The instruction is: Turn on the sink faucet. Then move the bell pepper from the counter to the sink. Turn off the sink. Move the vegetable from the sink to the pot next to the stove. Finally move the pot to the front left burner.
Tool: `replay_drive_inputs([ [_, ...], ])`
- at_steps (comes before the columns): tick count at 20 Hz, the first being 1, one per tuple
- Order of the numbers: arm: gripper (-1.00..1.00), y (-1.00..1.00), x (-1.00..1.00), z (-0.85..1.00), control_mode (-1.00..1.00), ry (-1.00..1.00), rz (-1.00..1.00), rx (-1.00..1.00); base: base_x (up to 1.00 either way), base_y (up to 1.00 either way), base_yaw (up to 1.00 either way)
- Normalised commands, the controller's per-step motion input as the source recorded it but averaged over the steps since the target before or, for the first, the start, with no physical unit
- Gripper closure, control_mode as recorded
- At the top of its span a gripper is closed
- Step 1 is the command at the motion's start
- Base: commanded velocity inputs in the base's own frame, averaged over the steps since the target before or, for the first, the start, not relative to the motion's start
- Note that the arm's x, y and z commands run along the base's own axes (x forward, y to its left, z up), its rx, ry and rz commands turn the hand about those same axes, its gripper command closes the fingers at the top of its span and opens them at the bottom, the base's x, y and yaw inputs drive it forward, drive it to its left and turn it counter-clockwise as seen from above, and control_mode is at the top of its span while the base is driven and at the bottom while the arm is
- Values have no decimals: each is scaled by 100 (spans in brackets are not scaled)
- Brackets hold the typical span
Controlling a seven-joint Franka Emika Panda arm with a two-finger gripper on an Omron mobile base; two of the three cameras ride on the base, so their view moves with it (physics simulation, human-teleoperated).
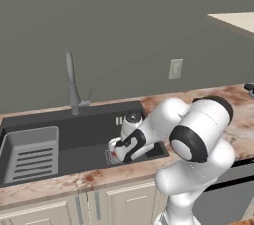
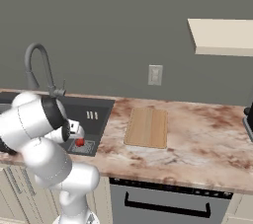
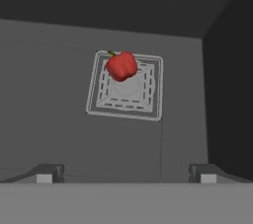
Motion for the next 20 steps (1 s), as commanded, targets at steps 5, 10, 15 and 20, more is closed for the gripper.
replay_drive_inputs([
  [5, -100, 0, 10, -12, -100, 0, 0, -1, 0, 0, 0],
  [10, -100, 2, 13, -8, -100, 1, 0, 0, 0, 0, 0],
  [15, -100, 2, 13, -9, -100, 3, 0, 0, 0, 0, 0],
  [20, -100, 6, 16, -12, -100, 4, 0, 0, 0, 0, 0],
])
